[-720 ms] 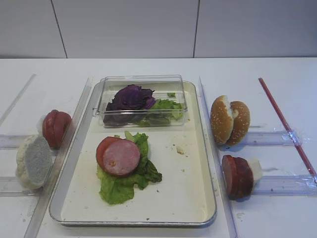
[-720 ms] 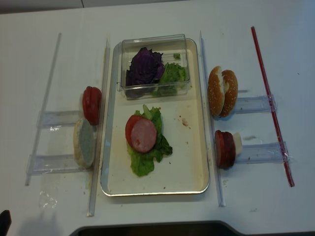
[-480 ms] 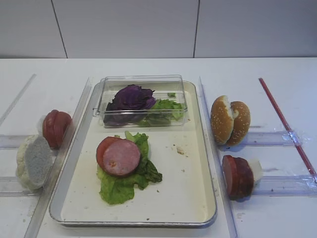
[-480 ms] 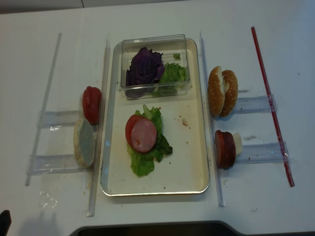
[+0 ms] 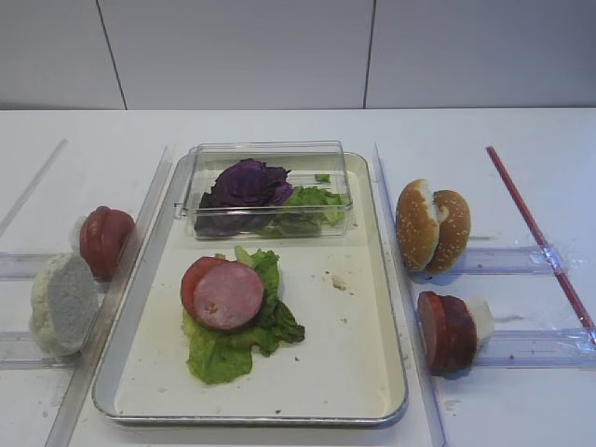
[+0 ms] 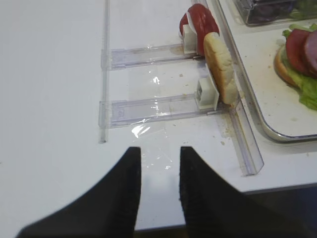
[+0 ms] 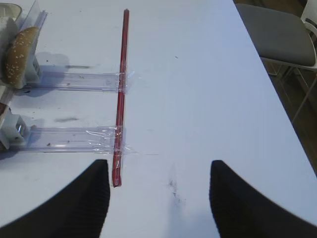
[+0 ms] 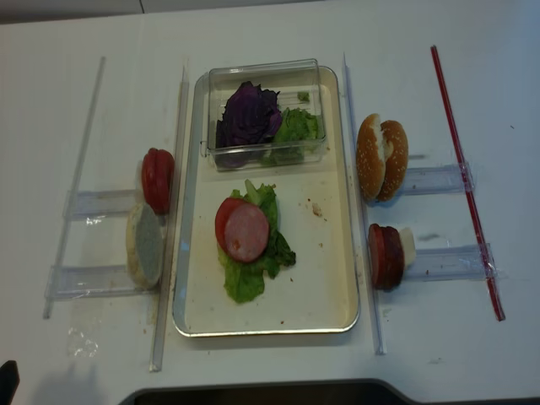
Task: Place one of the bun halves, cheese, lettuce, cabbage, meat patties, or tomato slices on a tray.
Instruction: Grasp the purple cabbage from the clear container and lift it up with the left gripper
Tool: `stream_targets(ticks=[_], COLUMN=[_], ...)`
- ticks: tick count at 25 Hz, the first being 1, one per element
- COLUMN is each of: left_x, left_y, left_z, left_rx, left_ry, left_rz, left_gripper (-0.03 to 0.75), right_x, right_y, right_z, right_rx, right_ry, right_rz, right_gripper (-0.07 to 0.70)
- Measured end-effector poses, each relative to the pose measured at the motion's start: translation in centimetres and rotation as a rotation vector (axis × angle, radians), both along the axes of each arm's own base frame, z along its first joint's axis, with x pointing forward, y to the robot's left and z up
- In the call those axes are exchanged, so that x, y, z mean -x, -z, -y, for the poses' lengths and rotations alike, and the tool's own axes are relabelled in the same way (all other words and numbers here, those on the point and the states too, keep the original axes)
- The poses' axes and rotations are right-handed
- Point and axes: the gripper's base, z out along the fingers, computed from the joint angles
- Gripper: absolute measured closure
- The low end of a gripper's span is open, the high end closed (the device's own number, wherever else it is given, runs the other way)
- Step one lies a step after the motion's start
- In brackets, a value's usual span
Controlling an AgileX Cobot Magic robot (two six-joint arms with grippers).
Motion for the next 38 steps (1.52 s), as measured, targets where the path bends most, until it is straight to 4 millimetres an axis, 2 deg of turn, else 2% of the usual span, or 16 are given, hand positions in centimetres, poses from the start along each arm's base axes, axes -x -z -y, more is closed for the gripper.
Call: stream_targets(ticks=[19,22,24,27,29,33,36,38], left_x=[0.0,0.1,0.1,-0.9,-2.1,-4.6,-6.7,-8.3], left_y=[0.0,-0.2,-0.6,-1.0,-1.1,-1.8,-3.8,-5.8], left_z=[0.0,0.0,-0.1,-0.1,-0.1,0.0,0.2,0.3], left_rx=[0.058,0.046,0.041,0.028,0.019,0.002,-0.002,0.002], left_ry=[-0.039,-0.032,-0.037,-0.049,-0.053,-0.059,-0.06,-0.058], left_rz=[-0.001,0.0,-0.009,-0.076,-0.176,-0.364,-0.41,-0.407], left_gripper=[0.535,0.503,0.444,0.325,0.284,0.266,0.263,0.262], right_x=[0.0,0.0,0.0,0.0,0.0,0.0,0.0,0.0], right_y=[0.0,0.0,0.0,0.0,0.0,0.0,0.0,0.0], right_z=[0.0,0.0,0.0,0.0,0.0,0.0,0.0,0.0], right_rx=[0.001,0.001,0.001,0.001,0.001,0.001,0.001,0.001], right_ry=[0.001,0.001,0.001,0.001,0.001,0.001,0.001,0.001], right_rz=[0.0,0.0,0.0,0.0,0.0,0.0,0.0,0.0], right_gripper=[0.172,0.172,0.172,0.172,0.172,0.172,0.172,0.172])
